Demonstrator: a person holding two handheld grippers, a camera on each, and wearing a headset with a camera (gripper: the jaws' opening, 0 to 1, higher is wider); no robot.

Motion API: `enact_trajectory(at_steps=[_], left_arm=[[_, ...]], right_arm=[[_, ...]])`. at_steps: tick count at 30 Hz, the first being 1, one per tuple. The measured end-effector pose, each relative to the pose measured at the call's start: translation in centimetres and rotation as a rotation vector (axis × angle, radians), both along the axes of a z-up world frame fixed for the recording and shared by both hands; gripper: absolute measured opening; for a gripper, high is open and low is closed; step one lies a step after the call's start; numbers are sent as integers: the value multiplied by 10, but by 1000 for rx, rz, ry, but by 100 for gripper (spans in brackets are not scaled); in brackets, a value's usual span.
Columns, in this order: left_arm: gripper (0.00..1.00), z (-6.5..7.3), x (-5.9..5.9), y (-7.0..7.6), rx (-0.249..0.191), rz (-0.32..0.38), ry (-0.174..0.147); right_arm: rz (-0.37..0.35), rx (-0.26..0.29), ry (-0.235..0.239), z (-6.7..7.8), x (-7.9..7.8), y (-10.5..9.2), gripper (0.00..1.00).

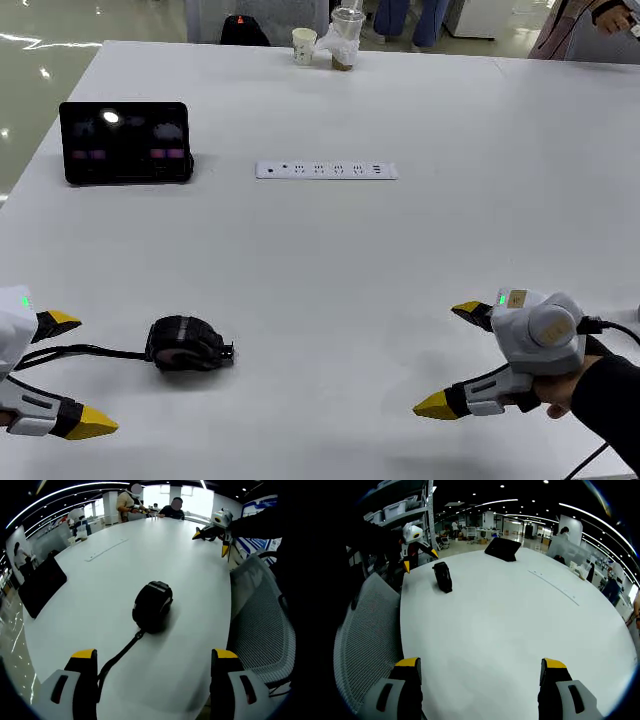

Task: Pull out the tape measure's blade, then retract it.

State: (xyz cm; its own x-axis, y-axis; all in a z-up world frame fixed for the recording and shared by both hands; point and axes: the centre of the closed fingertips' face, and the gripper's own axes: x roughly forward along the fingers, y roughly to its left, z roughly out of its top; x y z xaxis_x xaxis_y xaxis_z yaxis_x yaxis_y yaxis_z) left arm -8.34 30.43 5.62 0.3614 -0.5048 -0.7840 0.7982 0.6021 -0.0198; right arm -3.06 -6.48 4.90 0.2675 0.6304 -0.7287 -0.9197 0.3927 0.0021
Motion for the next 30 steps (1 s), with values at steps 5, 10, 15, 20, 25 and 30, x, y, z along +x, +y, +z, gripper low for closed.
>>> enact_trajectory(at_steps=[5,10,15,20,25,30], left_arm=[[90,0,5,-6,10,-38,11],[89,1,12,-14,29,-90,19],[88,1,21,-24,57,-143,9],[85,0,29,-33,85,-218,-35],[84,-3,34,-44,94,-256,-38],[85,-7,37,-53,110,-293,-28]], right_arm=[[17,8,3,1,1,12,99],[47,9,-2,1,3,27,99],[73,6,-30,2,9,39,99],[82,12,-20,1,9,53,99],[131,45,-20,5,3,77,99],[164,68,-19,8,4,97,99]])
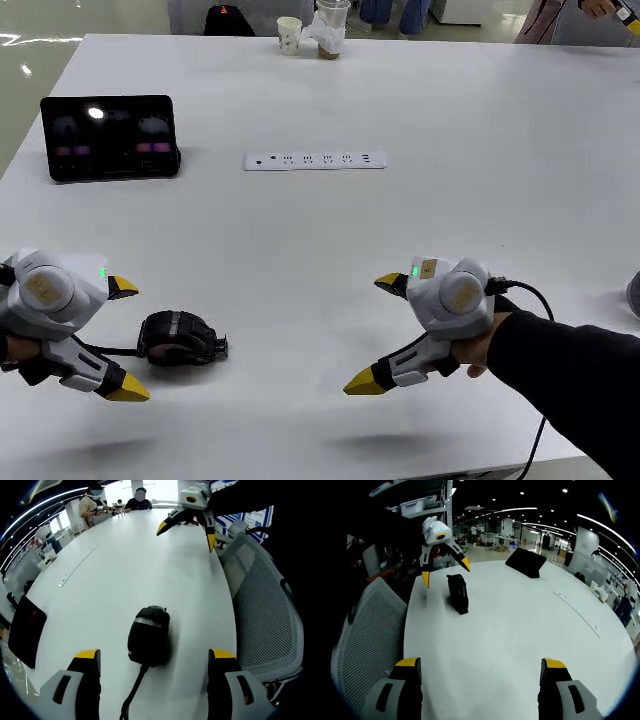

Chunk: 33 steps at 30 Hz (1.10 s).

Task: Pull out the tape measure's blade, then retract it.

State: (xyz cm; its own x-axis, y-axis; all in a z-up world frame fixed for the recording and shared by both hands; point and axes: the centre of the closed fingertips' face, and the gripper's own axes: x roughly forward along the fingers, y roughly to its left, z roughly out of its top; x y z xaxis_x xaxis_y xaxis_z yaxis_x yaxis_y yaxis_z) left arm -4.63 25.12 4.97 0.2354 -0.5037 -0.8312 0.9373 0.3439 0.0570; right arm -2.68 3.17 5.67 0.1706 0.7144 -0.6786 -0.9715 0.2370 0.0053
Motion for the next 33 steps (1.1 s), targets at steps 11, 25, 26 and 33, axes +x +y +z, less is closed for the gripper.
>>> enact_trajectory(at_steps=[11,25,26,33], left_arm=[[80,-5,11,-12,42,-43,-26],[68,-18,13,-26,56,-59,14],[67,-20,13,-26,61,-62,13],[60,-30,17,-24,102,-81,16]], right_arm=[[47,5,42,-9,-4,27,97],[73,7,57,-15,-1,59,95],[80,5,58,-16,-2,61,95],[90,3,72,-19,-3,79,92]])
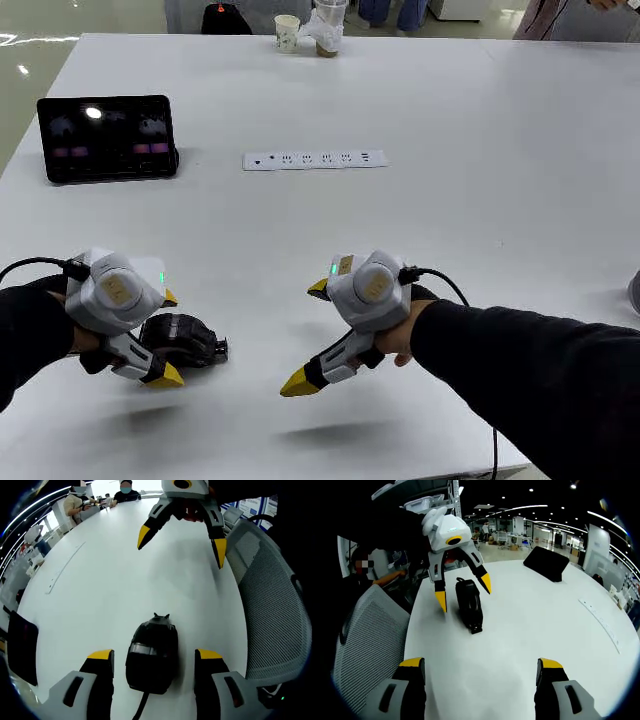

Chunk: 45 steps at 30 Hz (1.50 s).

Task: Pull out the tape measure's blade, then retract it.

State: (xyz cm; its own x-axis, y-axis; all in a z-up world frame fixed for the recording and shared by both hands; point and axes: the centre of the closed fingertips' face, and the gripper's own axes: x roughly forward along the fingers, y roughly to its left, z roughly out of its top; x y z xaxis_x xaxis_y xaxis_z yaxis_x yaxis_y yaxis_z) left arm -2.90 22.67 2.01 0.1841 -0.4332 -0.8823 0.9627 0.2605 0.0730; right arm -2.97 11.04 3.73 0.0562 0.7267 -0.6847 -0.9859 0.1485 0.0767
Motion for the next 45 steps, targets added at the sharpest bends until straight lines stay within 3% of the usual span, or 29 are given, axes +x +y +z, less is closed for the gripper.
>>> enact_trajectory(at_steps=[9,15,19,23,24,27,36,45], left_arm=[[56,-1,2,-5,9,-20,-7],[51,-3,1,-8,19,-42,-11],[40,-3,4,-8,25,-42,-20],[37,-5,7,-6,57,-56,-49],[36,-6,5,-6,61,-57,-40],[34,-8,6,-5,81,-81,-56],[34,-9,7,-4,66,-62,-46],[34,-12,7,-3,68,-57,-33]], right_arm=[[40,2,-12,-1,-1,20,90],[52,-8,-9,-10,-2,28,85],[60,-6,-14,-10,-2,31,83],[69,-4,-17,-9,-1,34,80],[71,-5,-20,-9,0,34,80],[82,-10,-24,-10,1,35,78],[82,-30,-5,-21,4,40,71],[106,-30,-5,-27,1,58,63]])
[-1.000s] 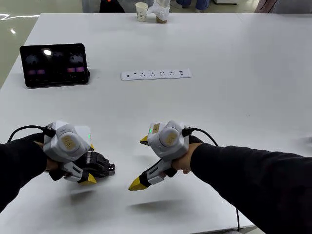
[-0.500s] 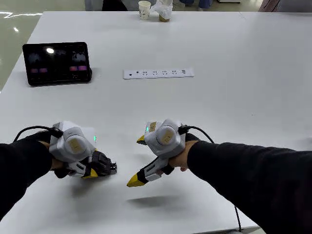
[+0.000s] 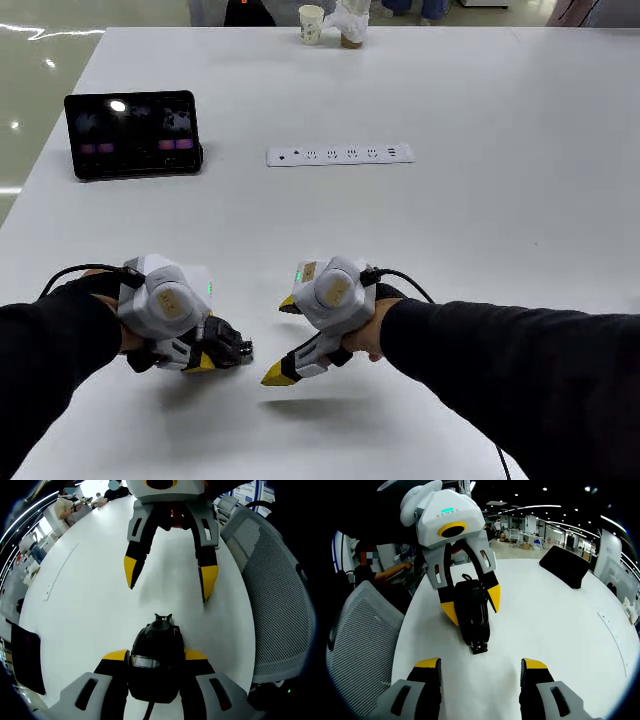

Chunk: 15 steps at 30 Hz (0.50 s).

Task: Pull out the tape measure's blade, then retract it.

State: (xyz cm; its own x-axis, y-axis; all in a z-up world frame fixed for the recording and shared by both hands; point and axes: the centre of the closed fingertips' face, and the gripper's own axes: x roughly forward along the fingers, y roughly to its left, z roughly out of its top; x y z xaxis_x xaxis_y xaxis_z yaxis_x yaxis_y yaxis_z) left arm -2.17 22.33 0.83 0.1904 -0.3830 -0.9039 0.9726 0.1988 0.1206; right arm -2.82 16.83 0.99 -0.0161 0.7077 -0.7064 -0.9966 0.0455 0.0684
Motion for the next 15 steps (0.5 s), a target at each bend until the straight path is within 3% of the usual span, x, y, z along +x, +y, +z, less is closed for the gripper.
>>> enact_trajectory(at_steps=[11,15], left_arm=[[34,0,1,0,-3,1,2],[34,0,1,0,-6,5,1]], right_arm=[[62,-12,-18,-7,-4,13,48],[75,-28,-60,-12,0,16,38]])
